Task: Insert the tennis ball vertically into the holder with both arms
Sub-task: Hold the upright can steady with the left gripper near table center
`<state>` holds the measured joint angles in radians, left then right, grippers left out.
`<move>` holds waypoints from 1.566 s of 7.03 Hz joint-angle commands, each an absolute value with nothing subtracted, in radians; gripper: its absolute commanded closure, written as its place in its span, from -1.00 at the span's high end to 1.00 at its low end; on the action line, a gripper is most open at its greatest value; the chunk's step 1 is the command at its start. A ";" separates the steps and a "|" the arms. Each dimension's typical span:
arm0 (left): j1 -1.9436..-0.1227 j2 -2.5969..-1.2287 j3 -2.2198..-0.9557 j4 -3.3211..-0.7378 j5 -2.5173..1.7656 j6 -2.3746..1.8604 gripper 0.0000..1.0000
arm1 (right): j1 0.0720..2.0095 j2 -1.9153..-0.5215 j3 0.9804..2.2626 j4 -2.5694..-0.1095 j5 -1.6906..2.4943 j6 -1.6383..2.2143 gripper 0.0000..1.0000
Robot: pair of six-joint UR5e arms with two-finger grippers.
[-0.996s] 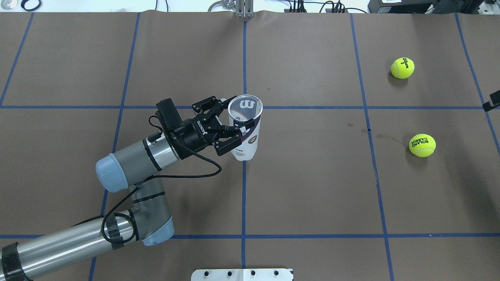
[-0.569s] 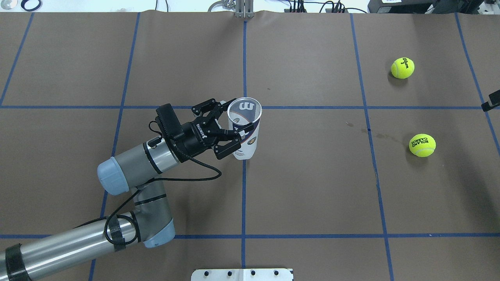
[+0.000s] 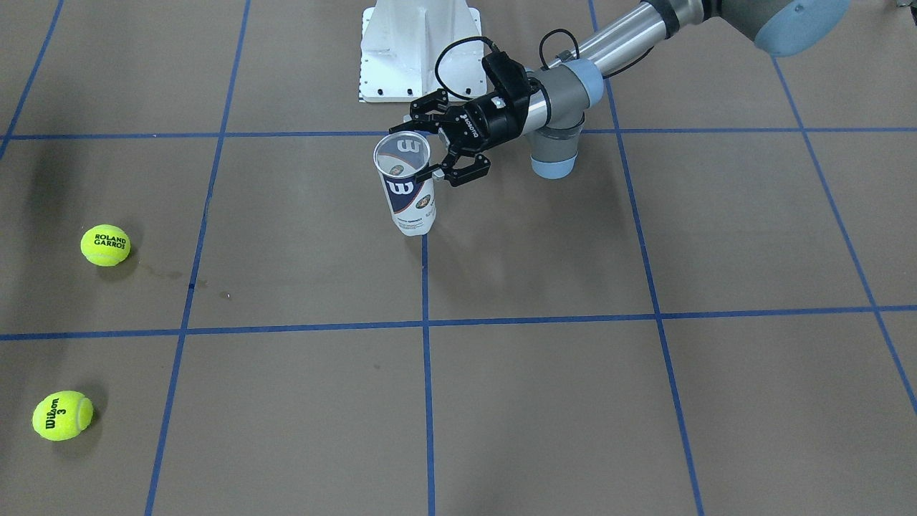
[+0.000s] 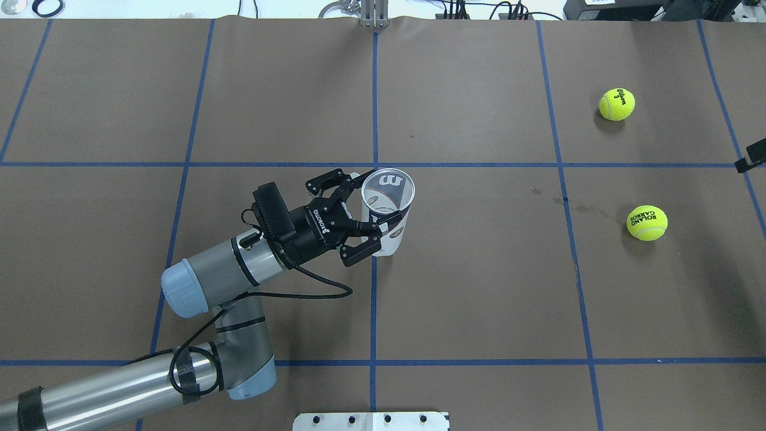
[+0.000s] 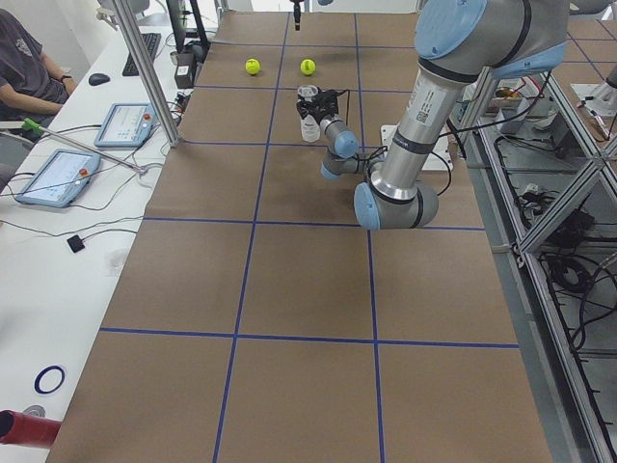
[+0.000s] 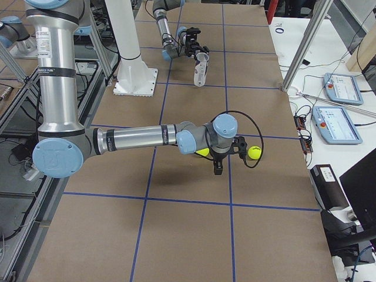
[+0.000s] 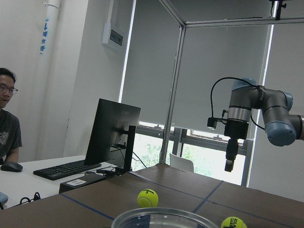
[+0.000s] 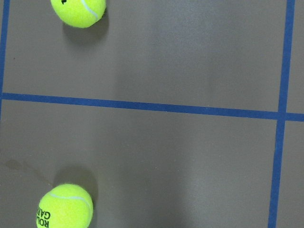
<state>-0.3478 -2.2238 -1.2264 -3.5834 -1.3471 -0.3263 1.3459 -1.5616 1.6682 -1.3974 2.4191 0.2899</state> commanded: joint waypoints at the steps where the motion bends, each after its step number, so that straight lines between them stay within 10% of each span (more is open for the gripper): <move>1: -0.339 -2.217 -1.224 -3.606 -1.347 -0.324 0.13 | 1.345 -1.562 1.672 -1.397 2.421 0.290 0.99; 5: -0.319 -2.223 -1.187 -3.619 -1.327 -0.334 0.25 | 1.345 -1.560 1.678 -1.397 2.422 0.290 0.99; 11: -0.318 -2.200 -1.192 -3.617 -1.229 -0.360 0.99 | 1.345 -1.560 1.681 -1.397 2.424 0.291 0.99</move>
<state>-0.3180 -2.2111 -1.1922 -3.6193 -1.2574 -0.3592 1.3453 -1.5601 1.6812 -1.3975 2.4235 0.2914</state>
